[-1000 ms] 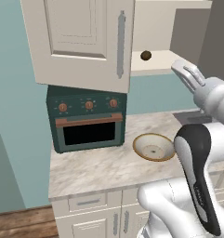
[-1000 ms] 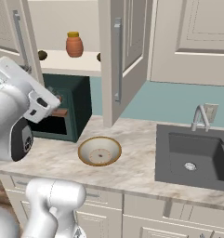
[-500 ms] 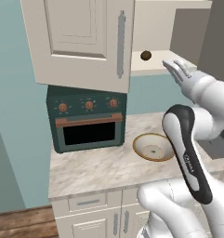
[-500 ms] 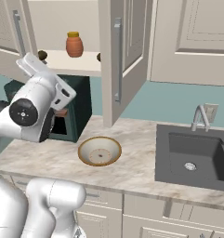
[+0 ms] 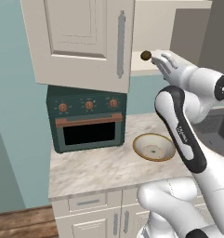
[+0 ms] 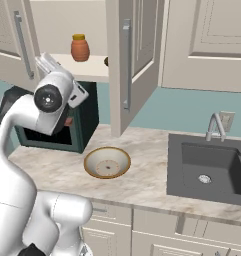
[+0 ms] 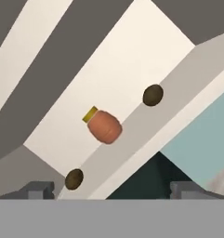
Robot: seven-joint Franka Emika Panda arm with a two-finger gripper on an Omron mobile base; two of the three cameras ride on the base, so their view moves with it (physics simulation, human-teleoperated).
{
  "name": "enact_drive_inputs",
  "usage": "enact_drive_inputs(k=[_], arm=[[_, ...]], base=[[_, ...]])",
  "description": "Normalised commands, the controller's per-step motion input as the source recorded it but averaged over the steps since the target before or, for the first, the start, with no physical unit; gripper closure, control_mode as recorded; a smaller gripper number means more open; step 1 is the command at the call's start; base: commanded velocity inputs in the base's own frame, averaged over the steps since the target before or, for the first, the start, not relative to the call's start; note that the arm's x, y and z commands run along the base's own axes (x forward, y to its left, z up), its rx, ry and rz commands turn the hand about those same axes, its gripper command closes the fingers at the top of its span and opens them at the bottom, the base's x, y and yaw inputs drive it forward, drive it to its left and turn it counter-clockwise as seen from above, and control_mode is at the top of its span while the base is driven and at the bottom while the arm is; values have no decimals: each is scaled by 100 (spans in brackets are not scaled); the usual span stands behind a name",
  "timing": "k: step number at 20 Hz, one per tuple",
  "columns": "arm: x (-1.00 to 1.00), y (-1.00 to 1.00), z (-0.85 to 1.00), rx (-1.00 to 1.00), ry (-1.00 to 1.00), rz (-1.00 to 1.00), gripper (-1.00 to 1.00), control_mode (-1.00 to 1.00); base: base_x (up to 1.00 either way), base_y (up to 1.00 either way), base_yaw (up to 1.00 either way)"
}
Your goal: Open the cabinet. Pick the kiwi and kiwi from the cabinet and place them into the bowl. Then close the cabinet.
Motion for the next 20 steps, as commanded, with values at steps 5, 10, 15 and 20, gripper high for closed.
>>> enact_drive_inputs(k=[5, 10, 15, 20], arm=[[2, 23, -1, 0, 28, 31, -100, -100], [0, 18, -7, 0, 16, 30, -100, -100], [9, 5, -5, -2, 1, 4, -100, -100], [34, 22, -27, 0, 0, 5, -100, -100]], base=[[0, 0, 0], [0, 0, 0], [0, 0, 0], [0, 0, 0]])
